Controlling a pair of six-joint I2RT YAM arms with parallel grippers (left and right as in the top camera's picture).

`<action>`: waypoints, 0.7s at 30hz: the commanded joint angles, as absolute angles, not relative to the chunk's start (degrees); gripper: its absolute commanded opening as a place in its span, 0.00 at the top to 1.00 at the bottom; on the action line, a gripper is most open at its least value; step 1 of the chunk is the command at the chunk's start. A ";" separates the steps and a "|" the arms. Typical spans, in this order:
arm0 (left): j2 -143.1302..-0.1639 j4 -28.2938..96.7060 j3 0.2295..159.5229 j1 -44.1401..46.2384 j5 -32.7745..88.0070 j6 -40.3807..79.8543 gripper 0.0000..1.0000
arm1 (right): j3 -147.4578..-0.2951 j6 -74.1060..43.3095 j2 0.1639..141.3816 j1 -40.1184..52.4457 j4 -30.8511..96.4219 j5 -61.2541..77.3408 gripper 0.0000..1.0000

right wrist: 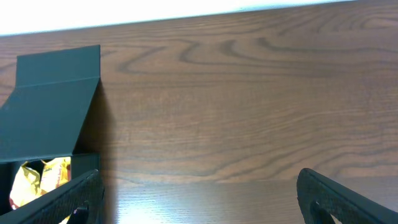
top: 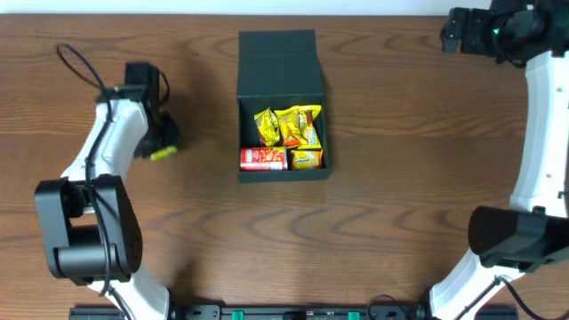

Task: Pack container
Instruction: 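Move the left gripper to the green Apollo Pandan snack and grasp it, then lift the green Pandan snack toward the box's left side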

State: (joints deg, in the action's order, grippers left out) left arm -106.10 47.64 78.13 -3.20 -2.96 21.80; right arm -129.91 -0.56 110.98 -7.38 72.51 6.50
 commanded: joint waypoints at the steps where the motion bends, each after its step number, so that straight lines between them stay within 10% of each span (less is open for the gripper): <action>1: -105.95 49.67 84.60 -2.39 -3.38 19.33 0.74 | -129.95 0.30 110.85 -7.86 72.42 7.09 0.01; 21: -108.36 48.97 96.64 22.90 -2.72 14.35 0.73 | -129.95 0.27 110.85 -7.86 72.73 7.09 0.01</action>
